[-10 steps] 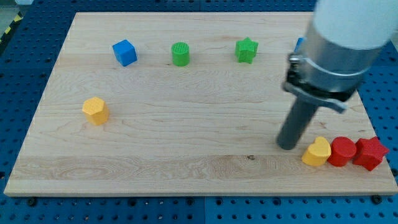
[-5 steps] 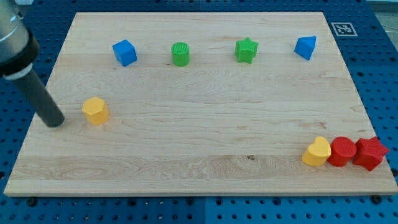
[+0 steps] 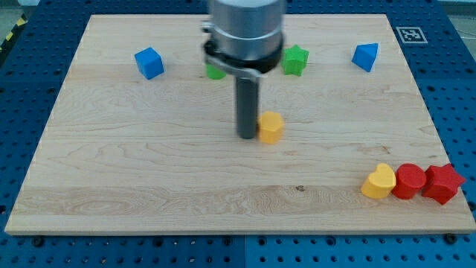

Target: Move the yellow hexagon into the red star

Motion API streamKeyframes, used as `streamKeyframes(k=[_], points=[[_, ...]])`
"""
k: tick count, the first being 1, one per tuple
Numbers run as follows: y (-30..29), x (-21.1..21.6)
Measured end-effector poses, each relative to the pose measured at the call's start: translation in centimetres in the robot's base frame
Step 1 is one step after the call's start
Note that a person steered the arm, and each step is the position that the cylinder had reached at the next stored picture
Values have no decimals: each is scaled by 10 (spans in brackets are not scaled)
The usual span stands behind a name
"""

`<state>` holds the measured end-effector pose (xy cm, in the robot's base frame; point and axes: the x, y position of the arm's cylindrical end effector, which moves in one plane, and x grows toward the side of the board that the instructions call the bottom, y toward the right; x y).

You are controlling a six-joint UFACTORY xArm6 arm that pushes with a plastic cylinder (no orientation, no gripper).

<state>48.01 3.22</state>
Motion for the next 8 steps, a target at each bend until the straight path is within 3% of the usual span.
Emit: streamKeyframes(k=[1, 3, 5, 6, 7, 8], points=[[79, -1], [53, -34], [169, 4], [155, -14], [112, -11], [116, 6]])
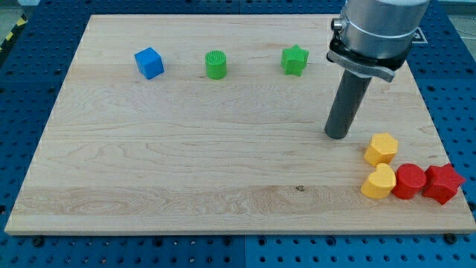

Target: Move the yellow hexagon into the red star

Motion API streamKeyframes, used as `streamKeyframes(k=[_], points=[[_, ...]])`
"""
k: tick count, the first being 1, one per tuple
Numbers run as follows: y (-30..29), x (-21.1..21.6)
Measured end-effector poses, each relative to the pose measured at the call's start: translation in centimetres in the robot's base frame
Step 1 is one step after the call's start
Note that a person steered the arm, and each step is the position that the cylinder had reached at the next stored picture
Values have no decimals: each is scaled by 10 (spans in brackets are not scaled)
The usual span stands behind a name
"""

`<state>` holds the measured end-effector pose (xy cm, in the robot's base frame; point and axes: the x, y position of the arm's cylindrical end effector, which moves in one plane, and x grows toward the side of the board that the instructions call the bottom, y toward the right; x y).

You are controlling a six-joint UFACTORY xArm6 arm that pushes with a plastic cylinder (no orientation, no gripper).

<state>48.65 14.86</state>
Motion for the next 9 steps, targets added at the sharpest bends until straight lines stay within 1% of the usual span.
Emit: streamKeyframes(k=[1, 2, 3, 4, 5, 6, 7, 9], points=[[57, 8], [101, 8], [90, 8], [35, 9], [17, 19], [42, 33], [75, 34], [122, 34]])
